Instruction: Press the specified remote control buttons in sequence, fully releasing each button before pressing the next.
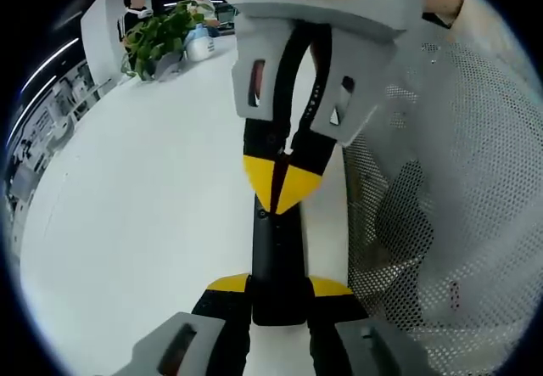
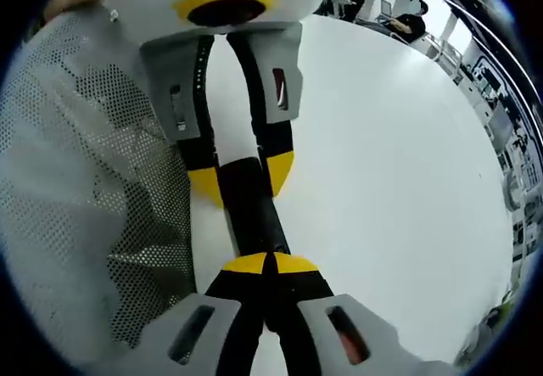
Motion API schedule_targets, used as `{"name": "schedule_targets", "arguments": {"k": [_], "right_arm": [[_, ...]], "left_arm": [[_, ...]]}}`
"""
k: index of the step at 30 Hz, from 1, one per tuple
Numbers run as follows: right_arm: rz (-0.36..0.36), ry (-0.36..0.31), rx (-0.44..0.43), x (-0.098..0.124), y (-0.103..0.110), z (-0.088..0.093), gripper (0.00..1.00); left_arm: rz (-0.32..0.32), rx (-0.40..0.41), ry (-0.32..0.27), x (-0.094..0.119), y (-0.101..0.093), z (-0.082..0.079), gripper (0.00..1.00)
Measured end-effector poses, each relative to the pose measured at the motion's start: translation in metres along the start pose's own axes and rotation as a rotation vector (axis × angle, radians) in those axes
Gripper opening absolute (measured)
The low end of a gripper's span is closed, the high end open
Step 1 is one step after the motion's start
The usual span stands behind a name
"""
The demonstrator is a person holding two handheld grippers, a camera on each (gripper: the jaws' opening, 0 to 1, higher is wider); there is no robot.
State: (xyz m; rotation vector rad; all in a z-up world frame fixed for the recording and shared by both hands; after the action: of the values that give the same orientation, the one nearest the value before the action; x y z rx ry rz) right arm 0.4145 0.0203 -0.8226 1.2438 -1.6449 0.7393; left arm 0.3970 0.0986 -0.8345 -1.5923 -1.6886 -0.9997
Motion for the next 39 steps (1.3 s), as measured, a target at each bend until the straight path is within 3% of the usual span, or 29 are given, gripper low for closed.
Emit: {"name": "schedule_targets", "arguments": {"k": [10,17,20,25,29,39], "right_arm": [[-0.06,0.055,-0.174,0.0,-0.005,-0.001,0.0],[-0.039,0.09,-0.163,-0.001,-0.002,-0.002,0.0],[-0.018,0.06,-0.192,0.0,-0.002,0.0,0.0],[0.001,-0.061,-0.226,0.002,0.001,0.008,0.0],[0.013,-0.099,-0.236,0.002,0.002,0.01,0.0],[-0.044,0.022,-0.221,0.0,-0.005,0.001,0.0]], "left_arm": [[-0.001,0.003,-0.003,0.0,0.0,0.0,0.25],[-0.002,-0.014,0.002,0.0,-0.001,0.0,0.25],[-0.005,-0.008,-0.004,0.0,-0.001,0.0,0.25],[-0.005,-0.018,-0.009,-0.001,-0.002,-0.001,0.25],[-0.002,-0.021,-0.012,-0.001,-0.002,-0.001,0.25],[-0.001,-0.017,-0.012,-0.001,-0.001,-0.001,0.25]]}}
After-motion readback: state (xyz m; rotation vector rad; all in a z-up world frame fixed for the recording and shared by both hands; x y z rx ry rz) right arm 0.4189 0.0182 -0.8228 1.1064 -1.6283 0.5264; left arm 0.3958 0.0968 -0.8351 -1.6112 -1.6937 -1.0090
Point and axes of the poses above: the point that each gripper's makers call its tool centre point, and the gripper's own axes: x roughly backward along the fingers, y roughly to its left, z roughly out of its underside, the point moved 5 cm from there along x, roughly backward along the fingers, and after that the axes turned 15 degrees about -x, right-handed, at the moved point
